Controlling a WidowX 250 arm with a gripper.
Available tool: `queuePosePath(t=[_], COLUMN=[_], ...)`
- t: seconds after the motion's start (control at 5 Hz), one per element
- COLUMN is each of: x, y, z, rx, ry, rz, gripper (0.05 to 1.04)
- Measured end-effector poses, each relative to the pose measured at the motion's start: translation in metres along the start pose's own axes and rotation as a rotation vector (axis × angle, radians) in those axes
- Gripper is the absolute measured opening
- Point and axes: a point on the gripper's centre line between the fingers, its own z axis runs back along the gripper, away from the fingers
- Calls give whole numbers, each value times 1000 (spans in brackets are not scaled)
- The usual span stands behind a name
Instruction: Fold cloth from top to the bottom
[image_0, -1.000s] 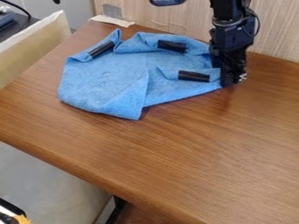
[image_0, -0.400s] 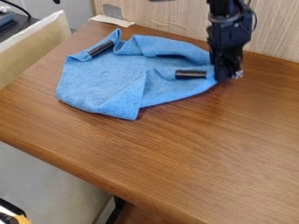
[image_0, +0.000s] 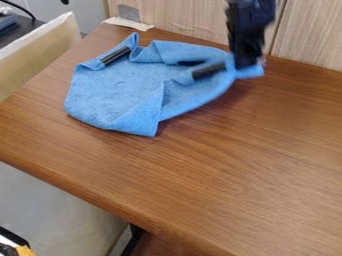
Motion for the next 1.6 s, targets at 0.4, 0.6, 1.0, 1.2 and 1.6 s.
queuePosePath(t=[0.4,0.6,1.0,1.2,1.6], x=[-60,-87,-129,-151,-182], y=[33,37,47,50,54], z=[57,56,61,59,42], rx=[108,100,122,130,141], ry=[-83,-55,-9,32,89], rz=[129,174,223,232,199], gripper=[68,68,68,68,68])
